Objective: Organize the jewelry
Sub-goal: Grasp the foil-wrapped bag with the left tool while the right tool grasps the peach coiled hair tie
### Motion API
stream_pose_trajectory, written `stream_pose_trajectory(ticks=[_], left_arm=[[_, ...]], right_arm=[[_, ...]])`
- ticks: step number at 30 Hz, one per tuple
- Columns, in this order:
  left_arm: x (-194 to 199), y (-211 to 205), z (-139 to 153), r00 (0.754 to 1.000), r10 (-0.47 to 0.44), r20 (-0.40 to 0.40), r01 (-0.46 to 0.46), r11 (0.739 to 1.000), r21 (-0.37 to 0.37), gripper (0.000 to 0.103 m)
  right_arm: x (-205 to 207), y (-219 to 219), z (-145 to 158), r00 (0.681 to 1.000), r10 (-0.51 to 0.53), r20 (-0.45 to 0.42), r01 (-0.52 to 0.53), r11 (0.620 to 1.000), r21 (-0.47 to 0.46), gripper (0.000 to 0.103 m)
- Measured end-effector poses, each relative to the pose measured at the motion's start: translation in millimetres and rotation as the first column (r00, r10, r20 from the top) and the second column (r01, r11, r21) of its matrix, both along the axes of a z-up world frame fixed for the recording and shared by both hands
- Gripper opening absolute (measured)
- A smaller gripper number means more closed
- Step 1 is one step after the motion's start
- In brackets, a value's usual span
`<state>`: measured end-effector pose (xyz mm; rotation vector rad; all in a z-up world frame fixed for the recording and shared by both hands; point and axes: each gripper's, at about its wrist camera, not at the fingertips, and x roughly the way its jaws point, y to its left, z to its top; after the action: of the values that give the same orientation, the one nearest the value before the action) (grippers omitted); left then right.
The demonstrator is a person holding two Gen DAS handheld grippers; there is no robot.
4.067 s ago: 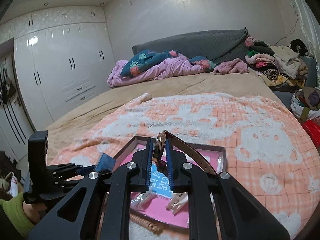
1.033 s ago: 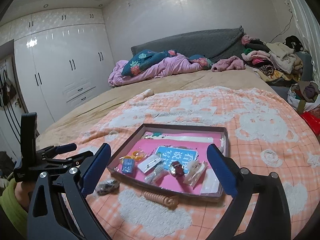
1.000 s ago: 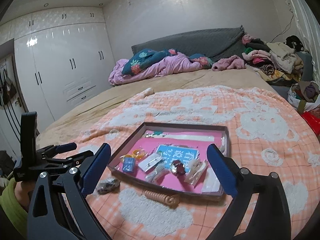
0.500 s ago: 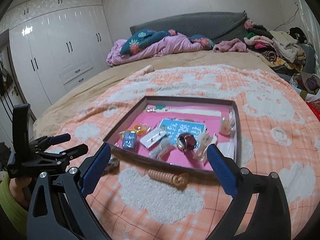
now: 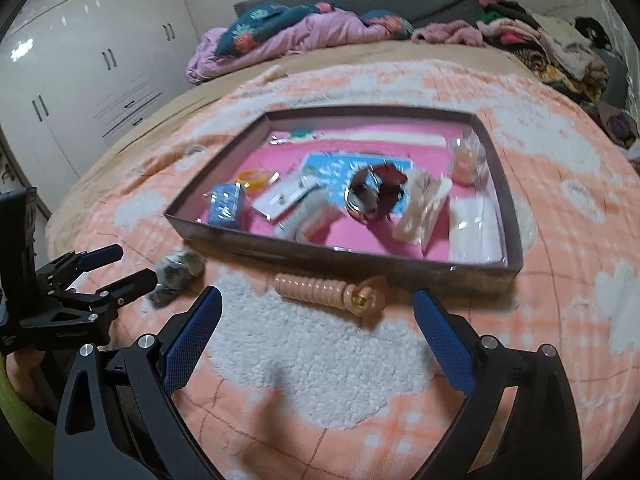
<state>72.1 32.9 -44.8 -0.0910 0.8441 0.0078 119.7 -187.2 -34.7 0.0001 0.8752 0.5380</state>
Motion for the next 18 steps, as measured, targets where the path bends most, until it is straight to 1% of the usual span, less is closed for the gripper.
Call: stream_pose_trajectory(ticks=[1, 4, 6, 7, 9, 10, 13, 16, 18], left_arm=[[2.2, -0.6, -1.9, 1.0, -0.007, -0.001, 0.007, 1.0, 0.0, 0.09], [8.9, -3.3, -7.8, 0.999, -0.035, -0.004, 0.035, 0.999, 0.001, 0.082], [12.5, -6.5, -12.9, 0.998, -0.058, -0.014, 0.058, 0.998, 0.0, 0.072], [14.4, -8.7, -16.7, 0.997, -0.076, -0.025, 0.076, 0.997, -0.007, 0.068], [17.7, -15.2, -25.2, 0.992, -0.116, -0.054, 0.116, 0.993, -0.013, 0.048], [18.3, -17.8, -27.4, 0.991, -0.123, -0.055, 0.123, 0.992, 0.005, 0.048], [15.0, -23.5, -28.6, 0.988, -0.149, -0.04, 0.151, 0.986, 0.07, 0.043], [11.5, -17.4, -24.7, 0.99, -0.138, -0.034, 0.139, 0.989, 0.049, 0.041], [7.0, -8.0, -21.0, 0.993, -0.114, -0.029, 0.115, 0.993, 0.036, 0.041]], right_arm=[[1.6, 0.0, -3.8, 1.0, -0.011, -0.008, 0.011, 1.0, -0.001, 0.096], [7.1, -0.5, -12.1, 0.999, -0.03, -0.037, 0.03, 1.0, 0.005, 0.096], [10.0, 1.3, -16.6, 0.998, -0.041, -0.052, 0.041, 0.999, 0.002, 0.096], [10.0, 2.2, -17.3, 0.998, -0.042, -0.053, 0.042, 0.999, 0.002, 0.096], [10.6, 5.2, -19.1, 0.998, -0.046, -0.052, 0.046, 0.999, -0.005, 0.096], [10.9, 8.0, -20.1, 0.997, -0.049, -0.052, 0.048, 0.999, -0.007, 0.096], [13.5, 15.9, -25.4, 0.996, -0.069, -0.054, 0.069, 0.997, -0.018, 0.096], [16.5, 23.9, -33.9, 0.993, -0.109, -0.054, 0.107, 0.994, -0.038, 0.096], [18.6, 29.1, -41.4, 0.99, -0.129, -0.056, 0.125, 0.99, -0.058, 0.091]])
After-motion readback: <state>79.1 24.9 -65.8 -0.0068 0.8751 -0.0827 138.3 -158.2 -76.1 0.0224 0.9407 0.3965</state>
